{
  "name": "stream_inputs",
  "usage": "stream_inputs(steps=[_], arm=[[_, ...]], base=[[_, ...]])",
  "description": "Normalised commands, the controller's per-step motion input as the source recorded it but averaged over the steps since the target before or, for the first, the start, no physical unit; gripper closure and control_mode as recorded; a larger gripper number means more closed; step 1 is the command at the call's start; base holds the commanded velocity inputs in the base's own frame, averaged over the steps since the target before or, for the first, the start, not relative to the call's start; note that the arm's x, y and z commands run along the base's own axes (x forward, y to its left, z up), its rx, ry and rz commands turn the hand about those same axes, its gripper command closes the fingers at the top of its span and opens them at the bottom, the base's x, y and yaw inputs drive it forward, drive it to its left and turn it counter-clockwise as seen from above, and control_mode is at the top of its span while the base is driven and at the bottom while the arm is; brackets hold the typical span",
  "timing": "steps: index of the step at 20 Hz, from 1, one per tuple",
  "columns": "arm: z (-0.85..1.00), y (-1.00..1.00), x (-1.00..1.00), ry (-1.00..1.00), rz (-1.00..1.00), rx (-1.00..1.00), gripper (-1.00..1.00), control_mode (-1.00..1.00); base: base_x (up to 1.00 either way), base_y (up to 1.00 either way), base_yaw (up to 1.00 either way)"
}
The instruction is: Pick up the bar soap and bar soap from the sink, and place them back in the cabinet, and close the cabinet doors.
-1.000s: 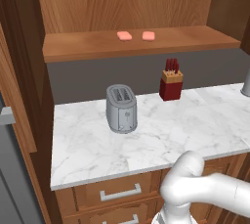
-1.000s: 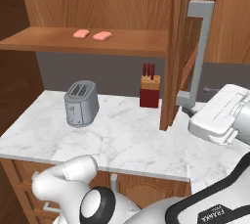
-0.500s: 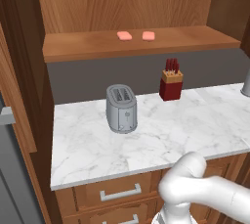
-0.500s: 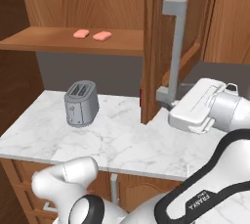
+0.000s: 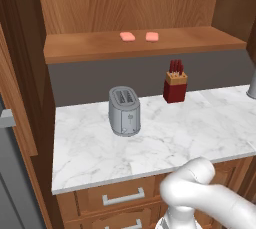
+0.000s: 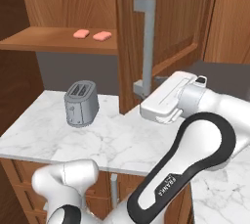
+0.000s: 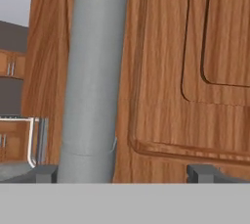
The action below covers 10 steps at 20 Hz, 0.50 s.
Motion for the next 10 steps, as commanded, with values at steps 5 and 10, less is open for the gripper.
stream_inputs(steps=[5,10], arm=[[0.0,0.35,0.22,-0.07,-0.1,0.0,-1.0,-1.0],[0.0,0.32,0.27,-0.06,-0.11,0.0,-1.0,-1.0]], base=[[0.0,0.0,0.0],[0.0,0.0,0.0]])
